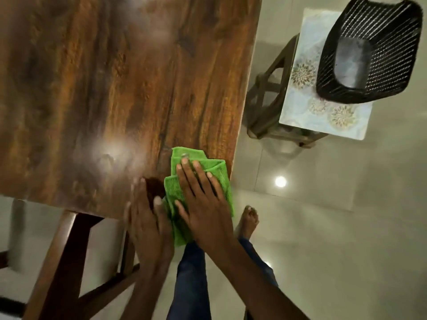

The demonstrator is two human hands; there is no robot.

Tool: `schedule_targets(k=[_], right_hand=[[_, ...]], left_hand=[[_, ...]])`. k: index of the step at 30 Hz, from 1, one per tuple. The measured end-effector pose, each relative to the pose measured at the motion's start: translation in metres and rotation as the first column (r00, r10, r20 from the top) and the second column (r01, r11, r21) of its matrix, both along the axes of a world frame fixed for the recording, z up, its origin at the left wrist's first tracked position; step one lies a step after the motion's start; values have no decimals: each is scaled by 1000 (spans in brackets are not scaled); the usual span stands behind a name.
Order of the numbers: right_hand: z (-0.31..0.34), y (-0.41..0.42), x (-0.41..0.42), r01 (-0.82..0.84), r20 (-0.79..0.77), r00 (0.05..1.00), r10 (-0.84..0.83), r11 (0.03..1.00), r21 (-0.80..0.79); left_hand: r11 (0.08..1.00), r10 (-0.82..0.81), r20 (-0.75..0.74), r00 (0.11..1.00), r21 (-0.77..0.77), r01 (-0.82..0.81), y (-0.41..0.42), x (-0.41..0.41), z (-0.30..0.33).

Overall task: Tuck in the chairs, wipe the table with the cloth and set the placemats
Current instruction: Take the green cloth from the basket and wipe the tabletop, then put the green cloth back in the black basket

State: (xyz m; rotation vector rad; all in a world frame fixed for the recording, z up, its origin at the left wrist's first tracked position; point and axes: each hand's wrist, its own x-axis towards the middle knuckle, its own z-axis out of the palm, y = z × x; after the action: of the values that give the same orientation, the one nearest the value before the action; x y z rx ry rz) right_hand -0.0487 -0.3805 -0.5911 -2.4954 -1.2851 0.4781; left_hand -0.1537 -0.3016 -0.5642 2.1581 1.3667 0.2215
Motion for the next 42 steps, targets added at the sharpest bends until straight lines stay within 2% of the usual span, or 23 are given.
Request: schedule_targets(k=[2, 4, 7, 8, 10, 11, 12, 14, 17, 20, 23, 25, 27, 29, 31, 35, 42], right_hand=[[-1, -5, 8, -30, -54, 998, 31, 999, 14], [7, -5, 15, -22, -141, 990, 30, 998, 59], [27, -12, 29, 216, -225, 956, -186, 970, 114], [33, -18, 33, 337, -275, 913, -301, 937, 92], [45, -29, 34, 517, -502, 730, -464, 855, -40], [52, -31, 33, 547, -599, 636, -487, 832, -96], [58, -30, 32, 545, -649, 580, -493, 827, -141], [71, -30, 38, 512, -597, 589, -545, 823, -246], [88, -27, 51, 468, -427, 685, -591, 806, -364], [112, -33, 77, 360, -490, 732, -473, 879, -311], [124, -58, 122, 278, -540, 738, -405, 912, -303], [138, -75, 154, 315, -626, 650, -430, 903, -293], [160, -92, 178, 395, -748, 471, -468, 870, -296], [174, -110, 198, 469, -837, 307, -453, 837, -282], [173, -122, 217, 561, -877, 232, -422, 794, -234], [161, -133, 268, 692, -807, 306, -506, 700, -177], [159, -169, 373, 702, -786, 376, -491, 704, -104]], left_hand=[[994, 52, -16, 999, -100, -54, -39, -3, 7], [988, 28, -31, 999, -151, -33, -55, 1, 8], [984, -13, -80, 997, -177, -1, -53, 9, 7], [985, -29, -128, 991, -172, 7, -50, 12, 7], [984, -33, -216, 976, -179, -6, -47, 23, 13], [980, -17, -236, 972, -195, -30, -47, 30, 18], [978, -1, -245, 970, -204, -51, -47, 37, 21], [975, 22, -239, 971, -209, -74, -51, 50, 30], [904, 173, -162, 971, -365, -222, -57, 68, 48], [790, 298, -159, 941, -512, -337, -51, 92, 82], [752, 212, -58, 976, -628, -201, -48, 109, 77], [763, 117, 8, 993, -641, -85, -42, 130, 82], [756, 19, 45, 999, -654, 14, -39, 162, 80], [756, -87, 114, 990, -640, 140, -39, 196, 109], [743, -164, 165, 973, -628, 232, -40, 226, 125], [726, -217, 226, 950, -614, 311, -54, 286, 141], [752, -213, 250, 944, -575, 322, -72, 395, 62]])
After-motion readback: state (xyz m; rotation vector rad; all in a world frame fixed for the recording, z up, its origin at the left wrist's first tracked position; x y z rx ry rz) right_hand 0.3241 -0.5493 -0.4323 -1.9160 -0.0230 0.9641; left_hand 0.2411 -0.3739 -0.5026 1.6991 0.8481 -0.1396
